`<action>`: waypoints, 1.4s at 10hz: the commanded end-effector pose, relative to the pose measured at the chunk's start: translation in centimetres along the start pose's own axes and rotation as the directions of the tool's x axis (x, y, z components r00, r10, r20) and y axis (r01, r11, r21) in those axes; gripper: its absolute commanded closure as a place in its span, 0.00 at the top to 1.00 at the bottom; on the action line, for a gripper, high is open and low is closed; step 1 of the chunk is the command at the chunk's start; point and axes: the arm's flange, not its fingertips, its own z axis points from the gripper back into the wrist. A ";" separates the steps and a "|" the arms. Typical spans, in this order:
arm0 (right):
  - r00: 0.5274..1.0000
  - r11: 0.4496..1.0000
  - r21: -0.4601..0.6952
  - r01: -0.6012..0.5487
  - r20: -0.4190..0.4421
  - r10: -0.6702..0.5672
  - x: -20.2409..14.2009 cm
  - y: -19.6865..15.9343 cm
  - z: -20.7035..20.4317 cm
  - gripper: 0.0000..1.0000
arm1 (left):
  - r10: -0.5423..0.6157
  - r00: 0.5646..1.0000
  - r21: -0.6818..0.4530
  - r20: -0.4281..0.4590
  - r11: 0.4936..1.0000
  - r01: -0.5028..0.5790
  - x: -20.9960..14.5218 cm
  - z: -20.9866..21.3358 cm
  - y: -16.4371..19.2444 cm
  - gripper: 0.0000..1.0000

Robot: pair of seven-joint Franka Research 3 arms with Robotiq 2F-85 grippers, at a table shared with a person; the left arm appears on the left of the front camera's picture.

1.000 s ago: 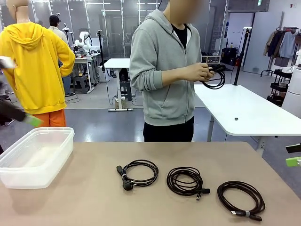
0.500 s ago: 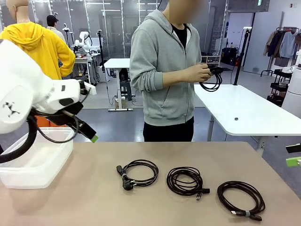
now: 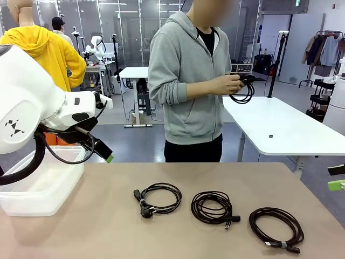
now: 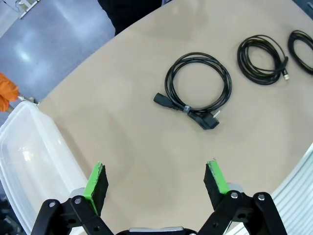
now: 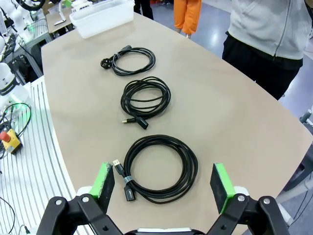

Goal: Organize and store the cables.
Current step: Place the Power Cable into the Organizing box.

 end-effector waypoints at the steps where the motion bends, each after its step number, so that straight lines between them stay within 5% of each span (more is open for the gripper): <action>1: 1.000 1.000 -0.003 -0.015 0.021 0.015 0.1 0.0 0.1 1.00 | 0.143 0.986 0.074 -0.089 0.988 -0.137 1.3 -1.9 -0.7 1.00; 3: 1.000 1.000 -0.003 -0.015 0.021 0.015 0.1 0.0 0.1 1.00 | 0.109 0.991 0.032 -0.076 0.994 -0.106 3.0 -4.5 -4.5 1.00; 7: 1.000 1.000 -0.003 -0.015 0.021 0.015 0.1 0.0 0.1 1.00 | 0.129 0.969 0.011 -0.210 0.992 -0.129 4.4 -12.6 -7.2 1.00; 14: 1.000 1.000 -0.003 -0.015 0.021 0.015 0.1 0.0 0.1 1.00 | 0.180 0.908 0.037 -0.378 0.983 -0.179 7.2 -20.2 -8.5 1.00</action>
